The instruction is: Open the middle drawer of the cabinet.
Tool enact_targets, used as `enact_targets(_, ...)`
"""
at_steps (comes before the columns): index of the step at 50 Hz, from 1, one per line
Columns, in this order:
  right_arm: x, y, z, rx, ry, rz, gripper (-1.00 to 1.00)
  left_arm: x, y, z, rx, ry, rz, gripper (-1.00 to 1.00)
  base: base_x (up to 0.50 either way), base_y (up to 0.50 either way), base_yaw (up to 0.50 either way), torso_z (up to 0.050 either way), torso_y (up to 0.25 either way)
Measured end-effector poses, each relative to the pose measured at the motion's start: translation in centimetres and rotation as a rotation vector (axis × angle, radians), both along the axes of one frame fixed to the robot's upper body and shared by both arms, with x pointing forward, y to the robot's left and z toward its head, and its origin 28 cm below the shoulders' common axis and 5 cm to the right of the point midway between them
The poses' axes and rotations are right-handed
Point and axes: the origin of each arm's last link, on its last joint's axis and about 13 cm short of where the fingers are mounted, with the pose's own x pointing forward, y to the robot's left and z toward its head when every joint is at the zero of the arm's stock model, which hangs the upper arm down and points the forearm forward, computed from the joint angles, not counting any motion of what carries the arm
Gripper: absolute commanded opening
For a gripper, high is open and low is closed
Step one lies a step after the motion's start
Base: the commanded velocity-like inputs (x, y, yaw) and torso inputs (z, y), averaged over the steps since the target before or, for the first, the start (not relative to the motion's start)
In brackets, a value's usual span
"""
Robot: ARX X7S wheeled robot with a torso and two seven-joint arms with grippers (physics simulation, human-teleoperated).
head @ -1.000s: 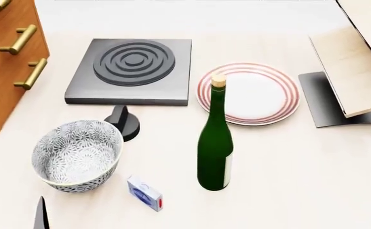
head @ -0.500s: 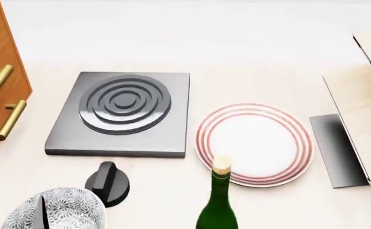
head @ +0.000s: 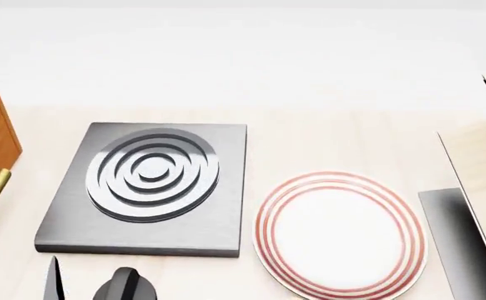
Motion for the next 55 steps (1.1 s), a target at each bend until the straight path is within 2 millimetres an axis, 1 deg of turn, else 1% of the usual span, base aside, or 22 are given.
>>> enact_targets(5, -0.09, 0.01, 0.12, 0.001, -0.016, 0.006, 1.00, -0.02, -0.01, 0.02, 0.003, -0.001, 0.003, 1.00, 0.03, 0.00, 0.00, 0.010, 0.000)
enact_targets(10, -0.24, 0.03, 0.25, 0.002, -0.040, 0.020, 1.00, -0.05, -0.02, 0.04, 0.006, -0.002, 0.005, 1.00, 0.37, 0.00, 0.00, 0.000, 0.000)
enact_targets(18, -0.34, 0.05, 0.28, 0.002, -0.055, 0.028, 1.00, -0.08, -0.05, 0.08, 0.010, -0.003, 0.008, 1.00, 0.00, 0.00, 0.00, 0.000, 0.000)
enact_targets(34, -0.40, 0.09, 0.15, 0.001, -0.058, 0.033, 1.00, -0.15, -0.04, 0.17, 0.011, -0.009, 0.007, 1.00, 0.00, 0.00, 0.00, 0.048, 0.000)
enact_targets(42, -0.44, 0.09, 0.05, -0.004, -0.057, 0.032, 1.00, -0.22, -0.04, 0.18, 0.009, -0.018, 0.008, 1.00, 0.00, 0.00, 0.00, 0.000, 0.000)
enact_targets(55, -0.59, 0.17, -0.04, -0.004, -0.054, 0.044, 1.00, -0.32, -0.06, 0.19, 0.008, -0.023, 0.009, 1.00, 0.00, 0.50, 0.00, 0.000, 0.000)
